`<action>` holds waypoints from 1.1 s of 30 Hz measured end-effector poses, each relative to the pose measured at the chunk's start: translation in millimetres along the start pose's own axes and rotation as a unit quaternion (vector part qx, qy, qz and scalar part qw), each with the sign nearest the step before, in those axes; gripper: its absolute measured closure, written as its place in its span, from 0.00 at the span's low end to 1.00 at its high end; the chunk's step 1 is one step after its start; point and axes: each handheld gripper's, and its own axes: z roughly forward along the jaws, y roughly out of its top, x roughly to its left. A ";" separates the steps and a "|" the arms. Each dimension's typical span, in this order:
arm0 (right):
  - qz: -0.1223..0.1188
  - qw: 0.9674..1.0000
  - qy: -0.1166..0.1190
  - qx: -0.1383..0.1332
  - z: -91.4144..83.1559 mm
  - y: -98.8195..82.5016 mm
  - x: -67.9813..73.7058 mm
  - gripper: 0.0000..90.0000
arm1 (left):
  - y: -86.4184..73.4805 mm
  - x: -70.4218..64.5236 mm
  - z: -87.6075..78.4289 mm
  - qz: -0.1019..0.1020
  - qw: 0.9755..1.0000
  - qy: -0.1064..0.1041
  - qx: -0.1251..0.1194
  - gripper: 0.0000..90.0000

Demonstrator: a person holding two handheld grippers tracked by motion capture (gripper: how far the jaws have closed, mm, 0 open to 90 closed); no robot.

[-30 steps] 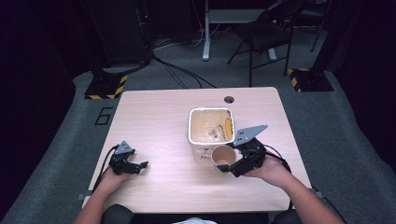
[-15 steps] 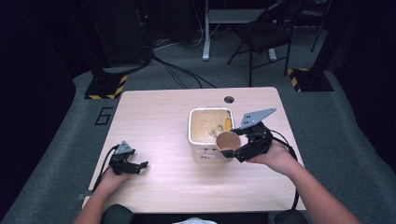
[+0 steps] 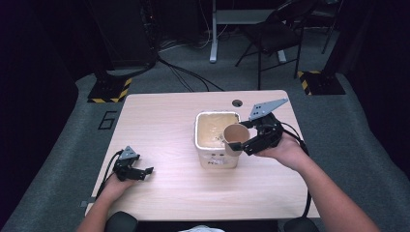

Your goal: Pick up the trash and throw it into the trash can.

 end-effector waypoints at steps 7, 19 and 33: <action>0.005 1.000 -0.009 0.004 8.5 10.2 -11.2 0.20 | 0.0 0.0 0.0 0.000 1.000 0.000 0.000 0.12; 0.008 1.000 -0.019 0.002 28.8 23.5 -23.7 0.20 | 0.0 0.0 0.0 0.000 1.000 0.000 0.000 0.12; 0.009 0.999 -0.035 0.008 66.0 29.6 -36.1 0.20 | 0.0 0.2 -0.1 0.001 1.000 0.000 0.001 0.12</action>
